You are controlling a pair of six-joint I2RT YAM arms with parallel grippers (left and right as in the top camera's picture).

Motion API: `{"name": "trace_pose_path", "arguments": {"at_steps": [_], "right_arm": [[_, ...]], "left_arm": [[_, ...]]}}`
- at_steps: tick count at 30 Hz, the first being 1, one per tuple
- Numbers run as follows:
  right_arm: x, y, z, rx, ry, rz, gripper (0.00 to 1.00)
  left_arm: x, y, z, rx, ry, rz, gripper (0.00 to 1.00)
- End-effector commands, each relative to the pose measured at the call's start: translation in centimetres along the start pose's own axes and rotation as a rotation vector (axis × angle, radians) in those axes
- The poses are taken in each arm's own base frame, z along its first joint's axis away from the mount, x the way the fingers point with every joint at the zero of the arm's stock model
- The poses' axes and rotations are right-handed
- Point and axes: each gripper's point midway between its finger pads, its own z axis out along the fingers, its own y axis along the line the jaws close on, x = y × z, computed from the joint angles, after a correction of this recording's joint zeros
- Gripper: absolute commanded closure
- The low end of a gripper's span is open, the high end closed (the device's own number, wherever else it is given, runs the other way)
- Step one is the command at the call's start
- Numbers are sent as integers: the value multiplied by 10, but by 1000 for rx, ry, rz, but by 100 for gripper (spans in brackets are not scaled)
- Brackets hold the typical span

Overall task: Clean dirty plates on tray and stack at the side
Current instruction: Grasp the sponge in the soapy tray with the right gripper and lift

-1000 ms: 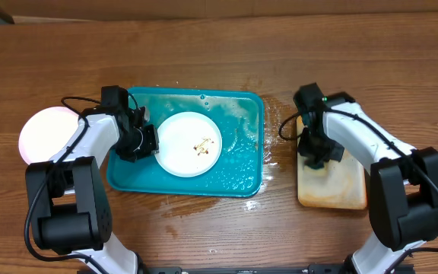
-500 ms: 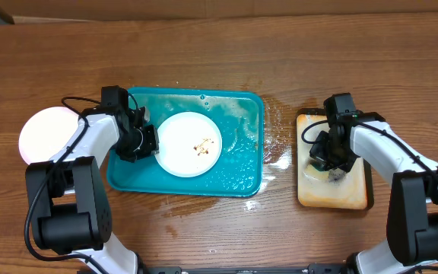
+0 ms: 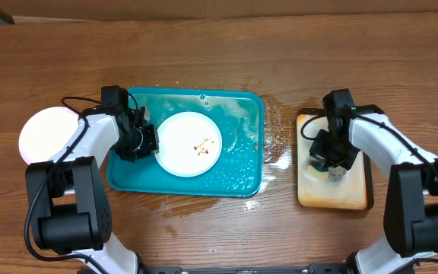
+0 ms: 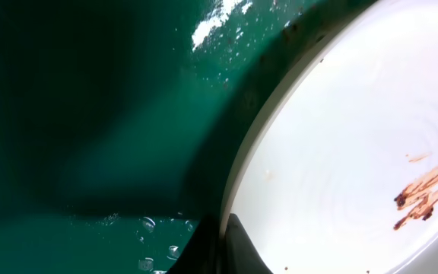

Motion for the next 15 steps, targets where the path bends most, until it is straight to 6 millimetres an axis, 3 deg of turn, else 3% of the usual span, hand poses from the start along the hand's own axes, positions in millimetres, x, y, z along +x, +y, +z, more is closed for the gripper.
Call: {"name": "trace_pose_path", "arguments": {"at_steps": [1,9,12,15], "right_arm": [[-19,11,-28,-32,-55,-37,96],[-42,38,-113,-140,-173,-180,96],[-32,59,-130,-238,-157,-301,96],[-7,92,-135,-371,-97,-402,96]], "left_arm": [[-3,-3,3,8,-1,-11,96],[-7,10,2,-66,-28,-176,96],[-7,9,3,-78,-29,-176,96],[-4,-1,7,-89,-23,-137,96]]}}
